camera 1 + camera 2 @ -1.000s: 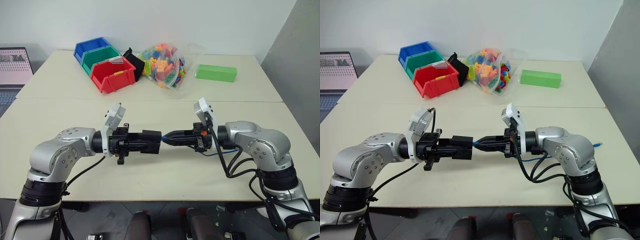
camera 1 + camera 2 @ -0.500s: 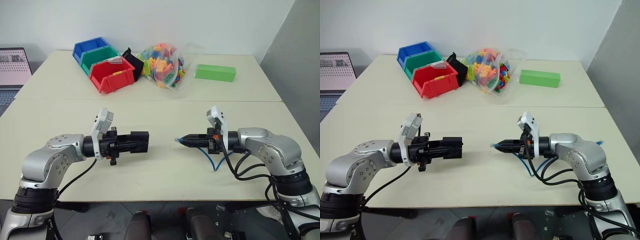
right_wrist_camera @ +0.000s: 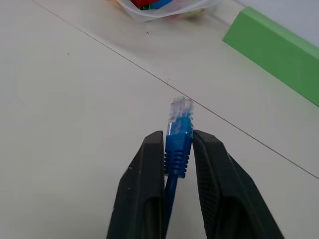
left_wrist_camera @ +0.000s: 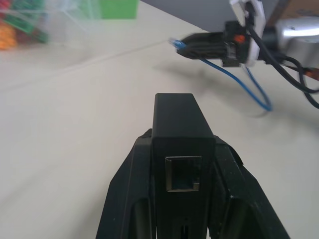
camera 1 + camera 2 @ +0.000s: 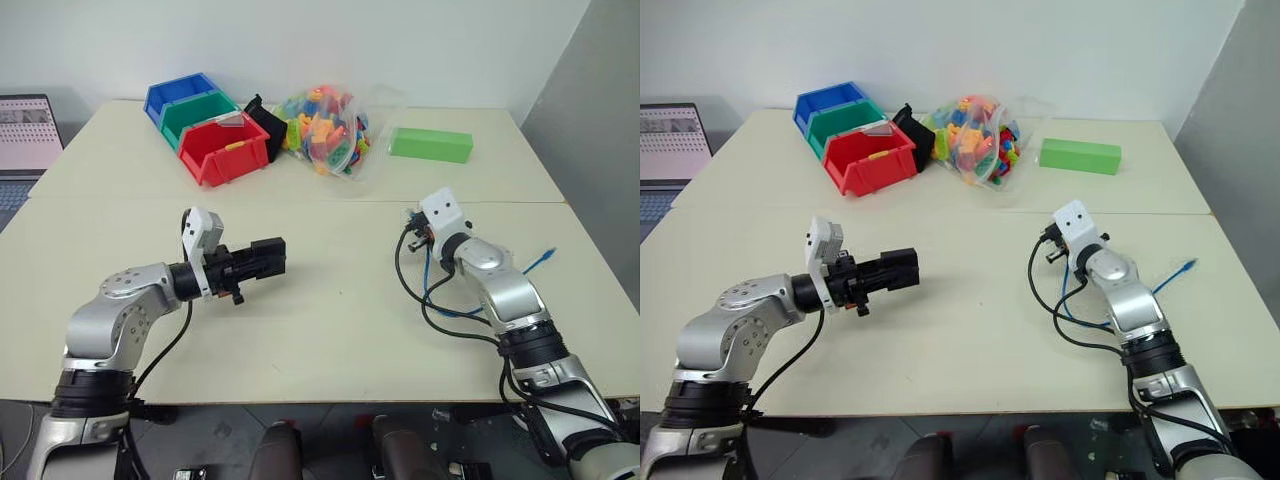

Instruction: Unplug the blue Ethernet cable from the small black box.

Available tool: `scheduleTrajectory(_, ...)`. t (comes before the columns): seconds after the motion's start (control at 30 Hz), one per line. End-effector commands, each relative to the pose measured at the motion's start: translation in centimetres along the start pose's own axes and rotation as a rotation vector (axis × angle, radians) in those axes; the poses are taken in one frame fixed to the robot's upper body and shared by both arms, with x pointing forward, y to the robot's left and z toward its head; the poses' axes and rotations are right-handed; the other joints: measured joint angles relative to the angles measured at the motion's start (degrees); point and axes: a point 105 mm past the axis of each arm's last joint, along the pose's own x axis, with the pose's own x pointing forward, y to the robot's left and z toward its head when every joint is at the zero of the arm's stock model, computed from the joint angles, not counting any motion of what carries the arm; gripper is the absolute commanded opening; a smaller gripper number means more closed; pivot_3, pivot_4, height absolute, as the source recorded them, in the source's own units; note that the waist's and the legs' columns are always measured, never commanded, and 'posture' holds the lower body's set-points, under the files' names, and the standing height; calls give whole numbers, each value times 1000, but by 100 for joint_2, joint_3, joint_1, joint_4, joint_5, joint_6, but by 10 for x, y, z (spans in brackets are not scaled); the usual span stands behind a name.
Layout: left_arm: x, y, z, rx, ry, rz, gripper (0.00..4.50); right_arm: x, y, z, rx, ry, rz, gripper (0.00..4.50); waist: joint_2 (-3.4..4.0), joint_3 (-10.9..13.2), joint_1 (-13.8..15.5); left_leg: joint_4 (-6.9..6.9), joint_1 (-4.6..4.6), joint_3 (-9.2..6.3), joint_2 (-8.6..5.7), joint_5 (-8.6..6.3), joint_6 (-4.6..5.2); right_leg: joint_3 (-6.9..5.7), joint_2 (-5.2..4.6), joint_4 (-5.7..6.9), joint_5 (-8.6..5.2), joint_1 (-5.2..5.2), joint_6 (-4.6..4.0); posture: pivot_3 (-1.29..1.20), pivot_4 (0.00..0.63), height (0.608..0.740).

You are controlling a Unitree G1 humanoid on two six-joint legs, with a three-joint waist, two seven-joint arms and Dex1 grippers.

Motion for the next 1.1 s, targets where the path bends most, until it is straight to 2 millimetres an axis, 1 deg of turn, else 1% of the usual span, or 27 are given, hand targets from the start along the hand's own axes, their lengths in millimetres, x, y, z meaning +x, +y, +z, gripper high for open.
scheduleTrajectory(0.03,2,19,11,84,-54,135,799,-8,-17,34,-34,-127,-32,1919,0,0,6,0,0,0,0,0,0,-1,0,0,1,0,-1,0,150,740)
scheduleTrajectory(0.07,3,22,12,87,-64,153,799,-10,-18,39,-37,-142,-27,2279,0,0,9,1,0,0,0,0,0,-1,0,1,3,0,-4,0,150,740)
scheduleTrajectory(0.1,4,26,12,100,-73,183,799,-13,-18,43,-38,-155,-21,2425,0,0,10,1,0,0,0,0,0,-1,0,1,3,0,-5,0,150,740)
scheduleTrajectory(0.13,4,30,13,108,-83,208,799,-17,-12,50,-31,-181,34,2682,0,0,11,0,0,0,0,0,0,-1,0,1,3,0,-5,0,150,740)
scheduleTrajectory(0.2,5,47,14,163,-94,334,799,-26,4,66,3,-244,160,2703,0,0,25,1,-1,-2,0,0,0,-4,0,1,3,0,-6,0,150,740)
scheduleTrajectory(0.27,6,57,15,198,-111,406,799,-34,16,74,30,-274,253,2703,0,0,19,1,0,-2,1,0,0,-5,0,1,3,1,-5,0,150,740)
scheduleTrajectory(0.37,-1,79,17,254,-157,571,799,-58,49,93,77,-326,499,2703,0,0,39,1,1,-5,1,0,0,-7,2,2,4,3,-5,0,150,740)
scheduleTrajectory(0.47,-5,89,11,273,-171,647,799,-72,65,104,96,-332,620,2703,0,0,32,2,2,-3,1,0,0,-10,1,2,6,4,-8,0,150,740)
scheduleTrajectory(0.6,-8,98,-6,248,-179,704,799,-79,78,109,71,-298,694,2703,-1,-1,62,4,2,-3,-2,0,0,-20,-2,2,7,6,-6,0,150,740)
scheduleTrajectory(0.73,-7,103,-27,208,-159,734,799,-74,83,108,46,-266,696,2703,-1,-1,76,5,1,-3,-2,0,0,-26,-2,2,8,6,-2,0,150,740)
scheduleTrajectory(0.83,-8,104,-37,188,-139,736,799,-71,83,107,34,-253,686,2703,-2,-1,76,5,0,-3,-2,0,0,-28,-2,1,9,6,-2,0,150,740)
scheduleTrajectory(0.9,-9,103,-41,172,-137,724,1510,-72,83,106,33,-251,686,2703,-2,-1,78,5,0,-4,-2,0,0,-29,-2,1,9,6,-2,0,150,740)
scheduleTrajectory(0.93,-9,102,-43,164,-136,714,1610,-72,84,106,33,-250,686,2703,-2,-1,76,4,1,-3,-2,0,0,-29,-2,2,9,6,-2,0,150,740)
scheduleTrajectory(0.97,-11,100,-45,157,-136,708,1976,-72,84,106,34,-248,686,2703,-2,-1,76,5,1,-3,-2,0,0,-29,-2,2,9,6,-2,0,150,740)
scheduleTrajectory(1.0,-12,99,-47,150,-137,704,2144,-72,84,106,36,-247,687,2703,-2,-1,76,4,1,-4,-2,0,0,-30,-2,2,9,6,-2,0,150,740)
scheduleTrajectory(1.03,-13,98,-48,144,-137,702,2197,-72,84,106,36,-246,686,2703,-2,-1,73,5,1,-4,-2,0,0,-30,-2,2,9,6,-2,0,150,740)
scheduleTrajectory(1.1,-15,95,-52,137,-127,697,2692,-72,84,106,37,-245,687,2703,-2,-1,63,4,1,-2,-1,0,0,-28,-2,2,9,6,-2,0,150,740)
